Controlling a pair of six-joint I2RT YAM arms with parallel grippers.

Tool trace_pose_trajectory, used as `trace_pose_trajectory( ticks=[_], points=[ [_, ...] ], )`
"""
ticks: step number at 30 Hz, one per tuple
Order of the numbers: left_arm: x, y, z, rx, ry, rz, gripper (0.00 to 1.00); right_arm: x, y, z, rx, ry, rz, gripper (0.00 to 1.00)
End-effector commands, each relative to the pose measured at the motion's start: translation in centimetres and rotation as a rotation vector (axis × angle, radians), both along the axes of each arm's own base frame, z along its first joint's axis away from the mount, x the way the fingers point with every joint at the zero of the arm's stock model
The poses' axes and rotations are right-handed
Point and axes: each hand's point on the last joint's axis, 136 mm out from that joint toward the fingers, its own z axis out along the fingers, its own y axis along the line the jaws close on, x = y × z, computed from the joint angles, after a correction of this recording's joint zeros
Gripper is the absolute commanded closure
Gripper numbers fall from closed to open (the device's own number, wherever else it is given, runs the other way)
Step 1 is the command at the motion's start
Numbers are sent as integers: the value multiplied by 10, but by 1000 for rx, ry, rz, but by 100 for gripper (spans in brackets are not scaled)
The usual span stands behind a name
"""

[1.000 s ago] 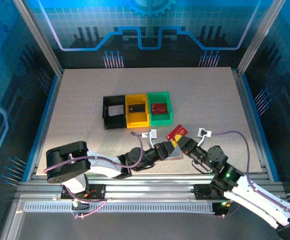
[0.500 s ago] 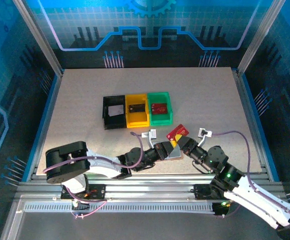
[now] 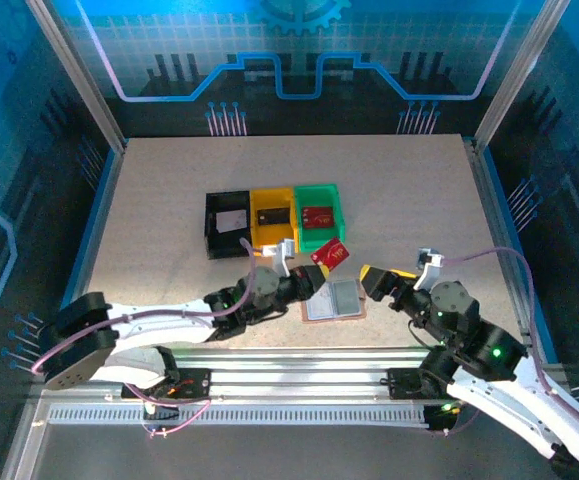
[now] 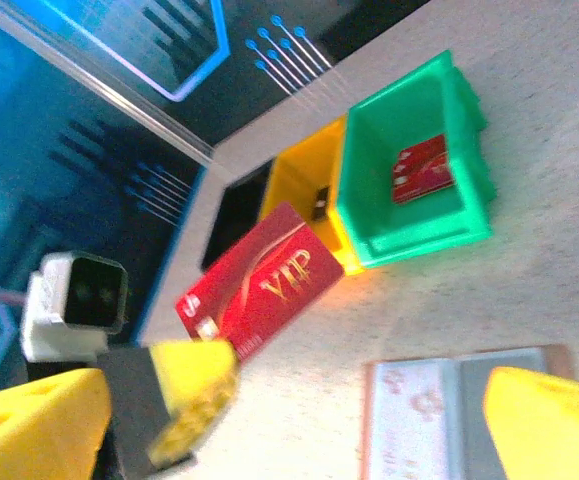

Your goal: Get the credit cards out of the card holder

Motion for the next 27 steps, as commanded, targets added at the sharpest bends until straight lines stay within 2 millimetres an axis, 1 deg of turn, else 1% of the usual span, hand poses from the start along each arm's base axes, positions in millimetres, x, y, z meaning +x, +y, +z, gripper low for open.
trace_pose_trajectory(
  ticks=[1,4,7,8,9,11,14,17,27],
  points=[
    [7,21,-15,173,78,-44,100,-8,-26,-23,-282,44,-5,0],
    [24,36,-16,276,104,-45,100,-12,-33,-27,-369,60,18,0],
    [45,37,-14,311,128,-69,100,-17,-32,-33,-406,63,59,0],
    [51,36,-16,331,140,-78,100,-18,-32,-36,-417,66,73,0],
    [58,35,-17,349,144,-82,100,-19,-32,-38,-423,71,81,0],
    [71,30,-21,395,155,-101,100,-23,-23,-38,-392,64,123,0],
    [88,20,-25,433,175,-118,100,-24,-21,-43,-383,69,134,0],
    [103,14,-34,473,203,-113,100,-24,-19,-42,-387,62,143,0],
    [137,2,-72,556,296,-89,100,-24,-19,-37,-387,29,148,0]
  ],
)
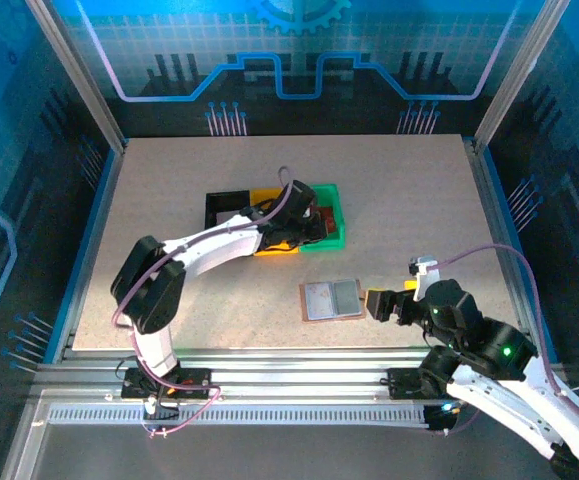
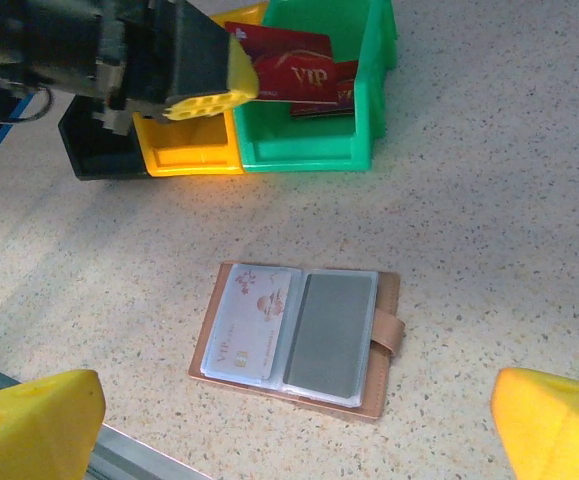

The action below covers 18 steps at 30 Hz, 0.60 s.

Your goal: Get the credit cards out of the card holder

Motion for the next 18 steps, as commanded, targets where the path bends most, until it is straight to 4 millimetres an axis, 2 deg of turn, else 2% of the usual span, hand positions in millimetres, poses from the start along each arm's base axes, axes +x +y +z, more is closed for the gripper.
trace_pose_trajectory(
  ticks=[1,8,18],
  points=[
    [6,2,-10,50,27,-13,100,-2,1,0,-8,-16,23,0],
    [19,9,-33,101,67,23,100,-4,3,2,2,-23,41,0],
    [28,0,-52,107,97,24,100,-5,4,2,5,-25,48,0]
  ],
)
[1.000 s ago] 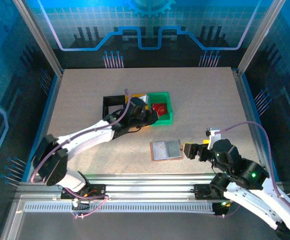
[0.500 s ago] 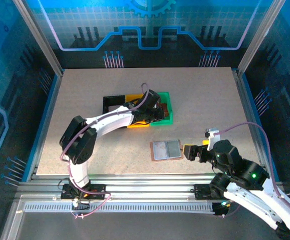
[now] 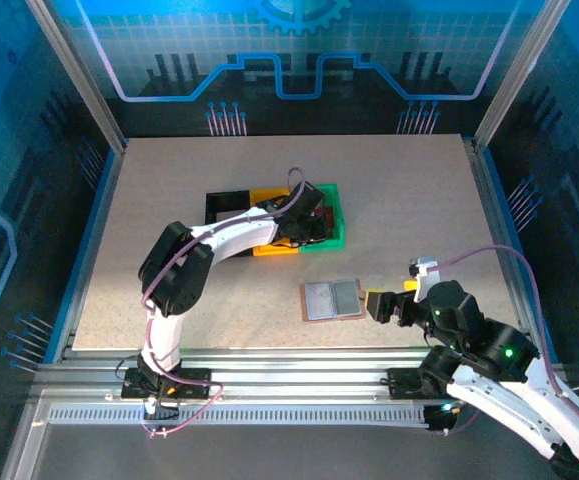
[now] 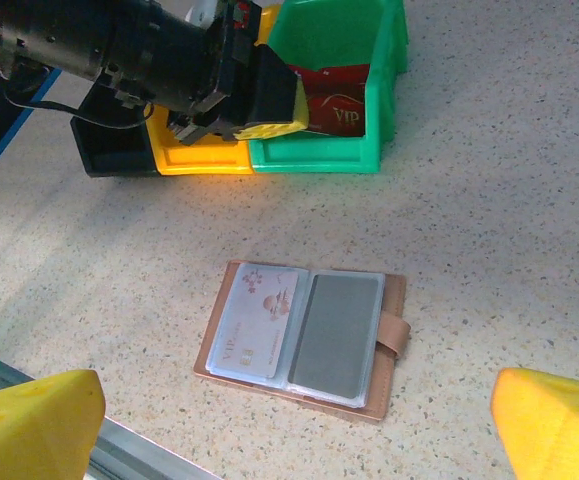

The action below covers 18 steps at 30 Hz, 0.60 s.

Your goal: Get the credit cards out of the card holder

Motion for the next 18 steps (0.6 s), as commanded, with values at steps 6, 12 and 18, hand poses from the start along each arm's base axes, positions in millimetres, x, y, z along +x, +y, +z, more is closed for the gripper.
trace_pose_trajectory(
  ticks=[6,12,18],
  points=[
    [12,-3,-7,15,9,9,100,-3,3,1,5,-16,29,0],
    [15,4,-13,47,15,10,100,-4,3,1,3,-15,35,0],
    [18,7,-14,53,17,16,96,-5,4,1,1,-14,39,0]
  ],
)
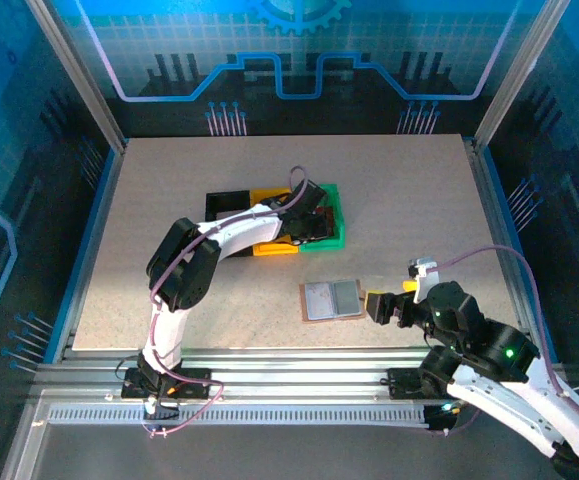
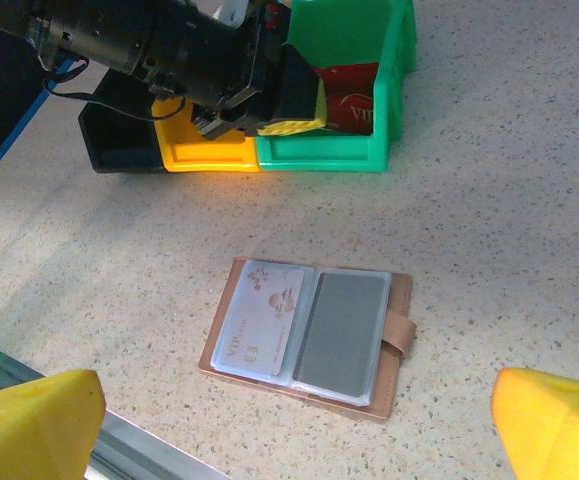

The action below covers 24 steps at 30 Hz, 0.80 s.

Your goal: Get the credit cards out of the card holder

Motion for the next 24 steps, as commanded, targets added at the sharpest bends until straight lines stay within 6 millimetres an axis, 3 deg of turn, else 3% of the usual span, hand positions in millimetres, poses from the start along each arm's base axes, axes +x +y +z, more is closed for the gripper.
trace_pose_trajectory(
  ticks=[1,15,24],
  points=[
    [6,6,-3,34,5,0,95,-3,1,0,-3,-11,18,0],
    [11,6,7,44,-2,-11,68,-4,1,-1,-11,-9,19,0],
    [20,14,29,75,-26,-20,65,-4,0,-1,-15,-10,17,0]
  ],
)
